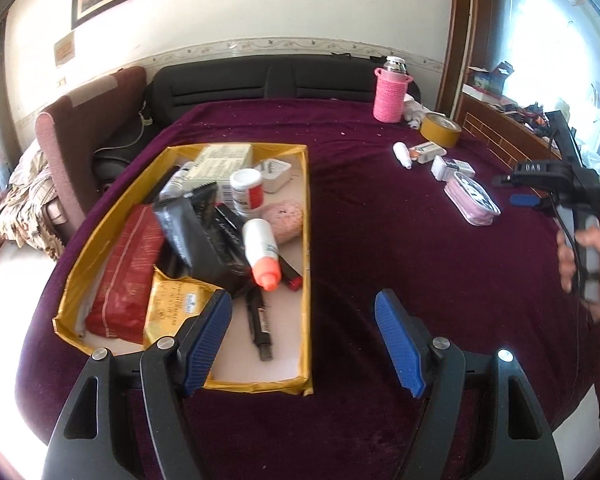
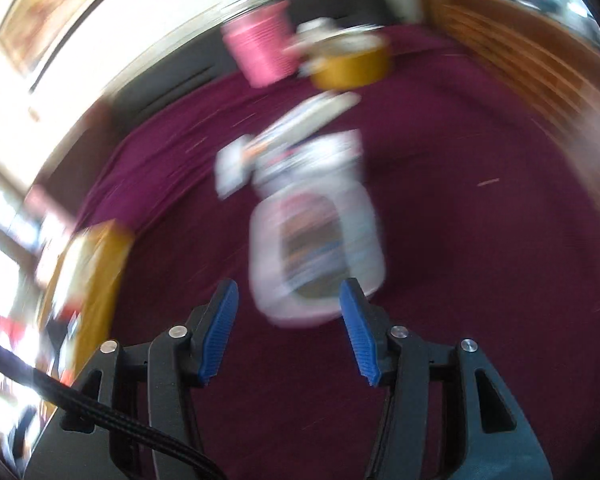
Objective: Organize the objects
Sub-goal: 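Move the right tool back to the table and grasp the white-and-blue medicine box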
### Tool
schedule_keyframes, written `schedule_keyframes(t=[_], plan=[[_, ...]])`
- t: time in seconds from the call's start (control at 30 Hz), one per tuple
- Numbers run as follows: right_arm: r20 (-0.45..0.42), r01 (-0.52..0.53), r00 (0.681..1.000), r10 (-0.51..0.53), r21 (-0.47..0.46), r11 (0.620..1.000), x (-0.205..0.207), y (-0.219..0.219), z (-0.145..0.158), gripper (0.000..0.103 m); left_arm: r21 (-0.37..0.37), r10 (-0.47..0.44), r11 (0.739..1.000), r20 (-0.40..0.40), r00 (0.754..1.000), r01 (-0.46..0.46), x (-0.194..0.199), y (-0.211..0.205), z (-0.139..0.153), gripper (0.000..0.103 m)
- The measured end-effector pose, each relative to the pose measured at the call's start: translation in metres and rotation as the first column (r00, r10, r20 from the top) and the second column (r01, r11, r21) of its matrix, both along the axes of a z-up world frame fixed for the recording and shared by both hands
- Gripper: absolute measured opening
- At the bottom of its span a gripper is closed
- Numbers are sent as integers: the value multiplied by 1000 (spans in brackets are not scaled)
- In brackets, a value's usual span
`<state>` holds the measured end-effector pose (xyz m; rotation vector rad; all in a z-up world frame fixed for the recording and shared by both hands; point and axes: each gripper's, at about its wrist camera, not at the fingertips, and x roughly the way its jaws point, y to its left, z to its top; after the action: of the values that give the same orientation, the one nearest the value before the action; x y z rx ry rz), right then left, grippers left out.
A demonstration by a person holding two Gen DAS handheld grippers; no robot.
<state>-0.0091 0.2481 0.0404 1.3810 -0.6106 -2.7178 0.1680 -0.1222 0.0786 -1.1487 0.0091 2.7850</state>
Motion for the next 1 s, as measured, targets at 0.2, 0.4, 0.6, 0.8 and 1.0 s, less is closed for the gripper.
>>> schedule_keyframes(t=[0.2, 0.4, 0.6, 0.8, 1.0], plan=[[14, 85, 996, -85, -40, 996, -31, 31, 2, 56, 1, -13, 1000, 26, 1000, 13, -7, 5, -6, 69], [70, -42, 997, 36, 87, 995, -81, -9, 6, 61, 30, -34, 999, 45, 998, 33, -15, 9, -9, 69], [128, 75, 989, -71, -21, 997, -124, 12, -12, 61, 37, -39, 999, 15, 999, 38, -18, 5, -3, 69], [191, -59, 978, 88, -151, 987, -146, -14, -29, 61, 68, -16, 998, 31, 999, 14, -29, -1, -3, 69], [214, -369, 894, 394, -148, 917, -115, -73, -25, 61, 84, -30, 996, 56, 998, 26, -36, 4, -8, 69]])
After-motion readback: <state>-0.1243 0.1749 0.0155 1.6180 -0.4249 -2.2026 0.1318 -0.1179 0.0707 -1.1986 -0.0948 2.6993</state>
